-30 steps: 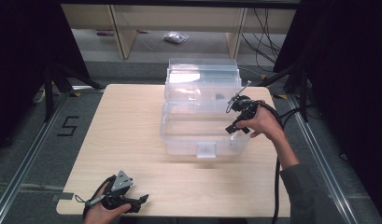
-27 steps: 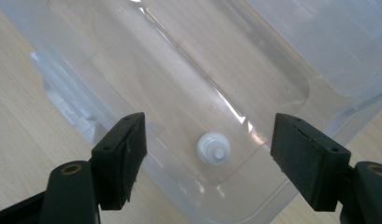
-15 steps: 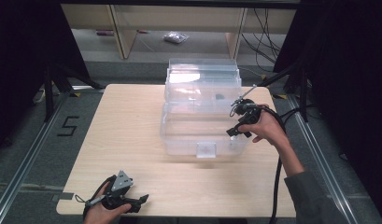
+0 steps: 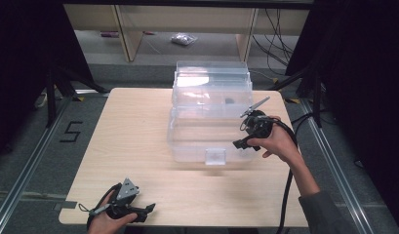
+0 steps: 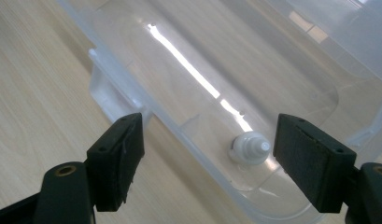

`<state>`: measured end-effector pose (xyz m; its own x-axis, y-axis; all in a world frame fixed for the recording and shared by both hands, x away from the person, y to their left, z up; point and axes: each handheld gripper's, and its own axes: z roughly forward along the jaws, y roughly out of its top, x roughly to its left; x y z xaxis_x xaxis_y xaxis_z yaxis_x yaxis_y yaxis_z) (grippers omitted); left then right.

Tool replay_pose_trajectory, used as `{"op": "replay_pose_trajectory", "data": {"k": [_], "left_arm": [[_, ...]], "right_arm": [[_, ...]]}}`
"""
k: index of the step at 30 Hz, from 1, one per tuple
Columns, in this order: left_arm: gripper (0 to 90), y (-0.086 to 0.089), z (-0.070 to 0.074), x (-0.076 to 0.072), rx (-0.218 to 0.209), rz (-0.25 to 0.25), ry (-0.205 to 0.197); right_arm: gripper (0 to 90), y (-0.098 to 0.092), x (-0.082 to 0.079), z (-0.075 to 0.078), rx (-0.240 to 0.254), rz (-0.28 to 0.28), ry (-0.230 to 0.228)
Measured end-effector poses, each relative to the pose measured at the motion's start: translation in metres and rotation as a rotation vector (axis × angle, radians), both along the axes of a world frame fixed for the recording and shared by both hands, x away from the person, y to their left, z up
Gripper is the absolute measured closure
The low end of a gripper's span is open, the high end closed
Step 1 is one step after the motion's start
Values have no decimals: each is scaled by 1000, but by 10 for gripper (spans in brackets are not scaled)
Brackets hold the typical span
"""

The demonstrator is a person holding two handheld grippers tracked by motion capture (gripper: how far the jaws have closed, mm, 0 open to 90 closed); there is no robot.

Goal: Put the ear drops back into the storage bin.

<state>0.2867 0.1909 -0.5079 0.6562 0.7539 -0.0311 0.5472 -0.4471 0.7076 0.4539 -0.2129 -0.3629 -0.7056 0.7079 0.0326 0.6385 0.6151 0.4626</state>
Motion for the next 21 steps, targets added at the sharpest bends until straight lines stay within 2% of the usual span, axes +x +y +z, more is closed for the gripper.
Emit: {"op": "replay_pose_trajectory", "data": {"k": [3,4,6,7,8,9,10,21], "left_arm": [[151,0,0,0,2,-2,5],[151,0,0,0,5,-4,2],[151,-1,0,-1,-11,3,7],[151,3,2,0,37,-34,9],[151,4,3,1,56,-47,15],[151,3,2,0,46,-34,14],[152,0,0,0,2,-1,2],[152,0,0,0,5,-3,2]], "right_arm": [[247,-1,-1,-4,29,25,-35],[244,0,-4,-3,34,-2,-11],[241,0,-5,-4,46,-4,-26],[238,-1,-6,-4,59,2,-30],[236,1,-8,-5,55,-7,-30],[236,0,-9,-5,57,-1,-38],[235,0,-10,-6,63,6,-43],[233,2,-26,-11,96,20,-68]]}}
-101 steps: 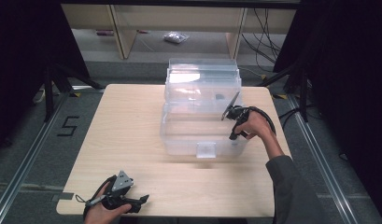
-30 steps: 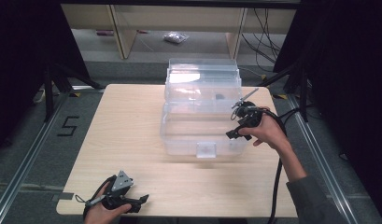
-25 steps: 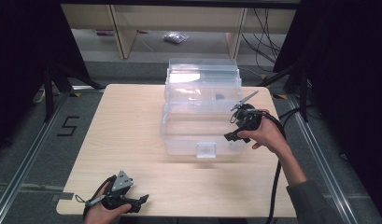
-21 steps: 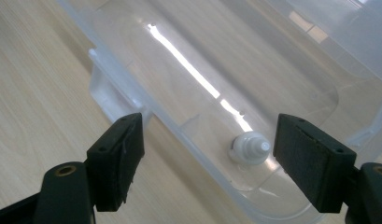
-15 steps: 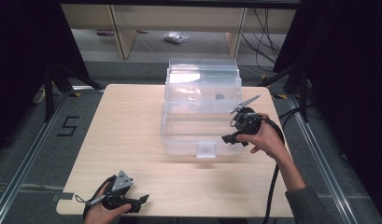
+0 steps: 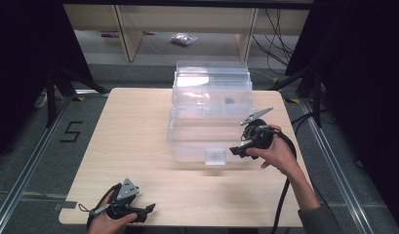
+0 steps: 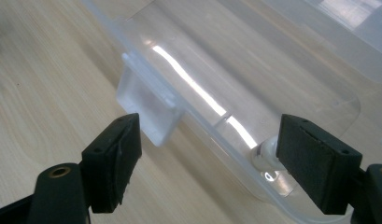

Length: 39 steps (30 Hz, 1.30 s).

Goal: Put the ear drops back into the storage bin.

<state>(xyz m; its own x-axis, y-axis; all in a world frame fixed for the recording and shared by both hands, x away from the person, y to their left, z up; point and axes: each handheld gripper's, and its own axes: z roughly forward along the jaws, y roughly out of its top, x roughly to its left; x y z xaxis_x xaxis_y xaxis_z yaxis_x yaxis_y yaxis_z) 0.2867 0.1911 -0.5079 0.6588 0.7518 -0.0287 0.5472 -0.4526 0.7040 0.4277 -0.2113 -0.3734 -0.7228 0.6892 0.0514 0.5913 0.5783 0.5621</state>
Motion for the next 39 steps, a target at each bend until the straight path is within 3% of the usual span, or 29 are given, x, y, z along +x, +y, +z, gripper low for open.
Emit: {"op": "replay_pose_trajectory", "data": {"k": [4,11,12,16,19,22,25,28,29,32,34,39], "left_arm": [[151,0,0,0,0,0,2],[151,0,0,0,-4,5,4],[152,3,3,0,47,-37,8],[151,4,3,1,51,-37,13],[151,3,3,0,51,-31,15],[151,3,3,0,44,-34,16],[151,4,3,1,52,-39,12],[152,4,3,0,49,-37,9],[151,4,3,0,50,-38,12],[151,4,3,0,48,-35,8],[151,4,3,0,49,-38,9],[151,4,3,0,50,-38,12]], "right_arm": [[230,1,-6,-1,21,3,-22],[231,0,-12,0,28,20,0],[230,0,-13,-2,22,15,-21],[231,0,-17,-1,39,4,1],[231,-3,-19,-6,39,30,-48],[231,-2,-23,-10,67,31,-52],[230,-3,-25,-9,65,33,-32],[230,-3,-30,-11,84,49,-74],[229,-3,-33,-9,85,42,-51],[228,-2,-36,-12,91,59,-92],[228,-2,-40,-12,93,55,-71],[226,-3,-43,-17,98,76,-90]]}}
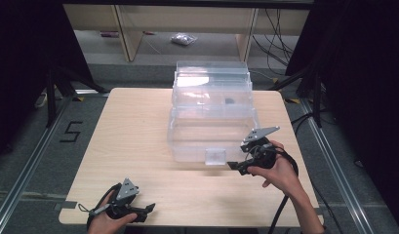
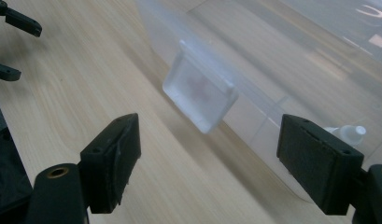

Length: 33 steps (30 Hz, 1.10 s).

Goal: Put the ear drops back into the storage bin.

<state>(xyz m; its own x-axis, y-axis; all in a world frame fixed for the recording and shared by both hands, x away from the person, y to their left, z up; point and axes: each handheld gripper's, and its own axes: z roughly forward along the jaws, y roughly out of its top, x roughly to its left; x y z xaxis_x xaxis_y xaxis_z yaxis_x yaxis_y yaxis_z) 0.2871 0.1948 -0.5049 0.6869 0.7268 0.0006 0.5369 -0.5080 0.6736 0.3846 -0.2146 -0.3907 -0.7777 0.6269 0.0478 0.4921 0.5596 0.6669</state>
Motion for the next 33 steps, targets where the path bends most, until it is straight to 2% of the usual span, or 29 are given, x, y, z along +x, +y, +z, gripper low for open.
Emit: {"op": "replay_pose_trajectory", "data": {"k": [2,3,4,6,7,8,9,10,11,12,14,16,17,18,19,20,22,23,24,26,27,28,29,31,32,33], "left_arm": [[151,-1,0,0,-14,8,-5],[151,0,0,0,-1,1,-3],[151,0,0,0,-1,1,-3],[151,0,0,0,-1,2,-4],[151,-2,-1,-1,-28,16,-5],[151,-4,-2,-1,-53,35,-10],[151,-3,-2,-1,-51,34,-10],[151,-2,-1,-1,-25,16,-6],[151,-2,-1,-1,-25,16,-6],[151,0,0,0,-1,0,-4],[151,-3,-1,-1,-40,22,-8],[151,-2,-1,-1,-34,16,-8],[152,-2,-1,-1,-36,17,-9],[151,-2,-1,-1,-36,17,-9],[152,-4,-2,-2,-50,29,-14],[151,-4,-2,-2,-50,29,-14],[151,-4,-2,-2,-48,32,-17],[151,-4,-2,-1,-51,35,-18],[151,-4,-2,-2,-57,38,-18],[151,-4,-2,-2,-52,36,-18],[152,-4,-2,-2,-50,33,-18],[152,-4,-2,-2,-50,33,-18],[151,-3,-1,-2,-48,21,-13],[151,-3,-1,-2,-44,19,-12],[152,-4,-1,-2,-53,26,-14],[151,-4,-1,-2,-53,26,-14]], "right_arm": [[225,-1,-4,-4,-2,-6,16],[225,-1,-4,-6,3,-11,5],[225,-1,-6,-7,4,-7,33],[225,-1,-8,-11,8,-13,29],[225,-2,-7,-12,-3,-1,7],[226,-1,-8,-14,9,-7,-10],[231,-1,-9,-14,13,-15,5],[236,0,-10,-16,20,-20,-16],[236,0,-10,-16,20,-20,-16],[238,-1,-10,-16,10,-11,-21],[238,0,-11,-18,22,-8,-14],[240,1,-14,-22,33,-21,-22],[241,2,-15,-23,26,-46,-15],[241,2,-15,-24,15,-38,-11],[241,3,-14,-27,23,-35,-26],[241,2,-14,-28,11,-32,-11],[239,3,-14,-30,24,-38,-27],[238,3,-16,-31,20,-34,-5],[237,4,-16,-33,25,-33,-23],[237,2,-15,-34,16,-12,-20],[237,3,-17,-35,27,-32,-11],[237,2,-19,-34,15,-43,-2],[237,2,-20,-34,30,-44,2],[239,2,-20,-35,31,-46,-11],[248,0,-21,-36,61,-41,-50],[248,0,-21,-36,61,-41,-50]]}}
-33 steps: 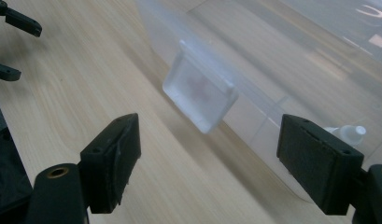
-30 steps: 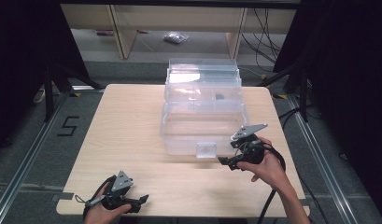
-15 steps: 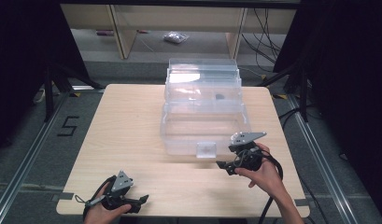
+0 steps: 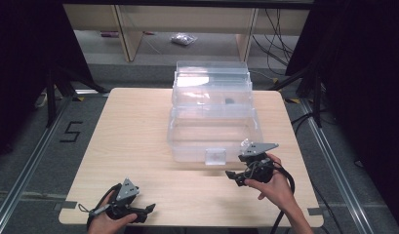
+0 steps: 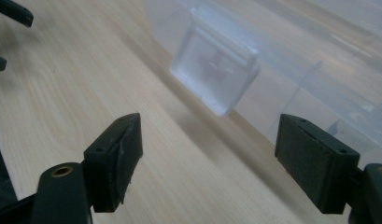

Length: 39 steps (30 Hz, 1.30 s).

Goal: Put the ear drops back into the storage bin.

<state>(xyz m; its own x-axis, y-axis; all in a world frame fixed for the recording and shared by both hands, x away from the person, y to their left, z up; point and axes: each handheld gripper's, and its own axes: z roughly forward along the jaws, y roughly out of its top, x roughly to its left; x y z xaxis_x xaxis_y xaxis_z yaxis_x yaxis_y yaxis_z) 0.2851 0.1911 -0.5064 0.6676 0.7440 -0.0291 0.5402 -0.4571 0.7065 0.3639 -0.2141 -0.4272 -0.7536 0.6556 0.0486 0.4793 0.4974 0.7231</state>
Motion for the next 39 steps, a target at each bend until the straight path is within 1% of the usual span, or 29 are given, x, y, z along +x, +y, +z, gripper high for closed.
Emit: {"op": "replay_pose_trajectory", "data": {"k": [1,2,4,6,8,9,10,12,13,14,15,16,17,18,19,20,21,23,24,25,26,28,29,31,33,35,37,38,39], "left_arm": [[151,0,0,0,3,-2,0],[152,0,0,0,2,-2,0],[151,0,0,0,1,-1,0],[152,0,0,0,2,-2,0],[151,0,0,0,4,-4,-1],[151,1,1,0,10,-8,0],[151,3,2,1,53,-35,4],[151,3,2,1,49,-32,3],[151,2,2,0,45,-26,6],[151,2,2,0,45,-26,6],[151,1,1,0,12,-9,0],[151,-1,0,0,-5,3,-5],[151,1,1,0,20,-16,0],[151,1,1,0,14,-13,0],[151,1,1,0,21,-17,2],[151,1,1,0,21,-17,2],[151,3,2,1,52,-35,5],[152,2,2,0,37,-30,4],[151,1,1,0,15,-15,2],[151,3,2,1,48,-33,4],[151,3,2,1,48,-33,4],[151,3,2,1,46,-32,5],[151,0,1,0,6,-9,1],[152,0,0,0,-7,2,0],[151,0,0,0,-4,7,-2],[152,1,1,0,12,-14,3],[151,1,1,0,10,-9,2],[151,0,0,0,-6,7,-3],[151,0,0,-1,-6,7,-4]], "right_arm": [[247,-1,-2,1,-2,-11,19],[246,-2,-1,-1,0,5,0],[240,-3,-4,-2,12,-22,9],[240,-4,-4,-4,14,-3,2],[236,-4,-6,-5,12,-7,2],[235,-4,-7,-6,15,-15,5],[231,-4,-8,-7,8,-26,16],[230,-3,-10,-9,25,-33,33],[228,-4,-8,-10,26,-14,12],[228,-4,-8,-11,21,-19,15],[228,-4,-8,-11,24,-10,23],[228,-4,-8,-11,24,-10,23],[229,-4,-10,-13,26,-26,24],[230,-4,-10,-14,34,-18,22],[228,-3,-13,-13,32,-41,40],[228,-3,-13,-13,32,-41,40],[228,-4,-12,-16,38,-29,11],[228,-4,-16,-17,47,-28,36],[229,-4,-17,-18,46,-25,41],[228,-4,-20,-18,45,-39,56],[228,-6,-19,-20,38,-17,19],[228,-6,-20,-21,39,-17,32],[229,-6,-23,-23,46,-26,35],[229,-6,-25,-24,56,-33,48],[228,-8,-27,-25,47,-35,47],[227,-8,-28,-27,55,-24,42],[226,-8,-30,-28,51,-30,45],[226,-9,-30,-28,48,-27,47],[225,-9,-30,-29,48,-12,18]]}}
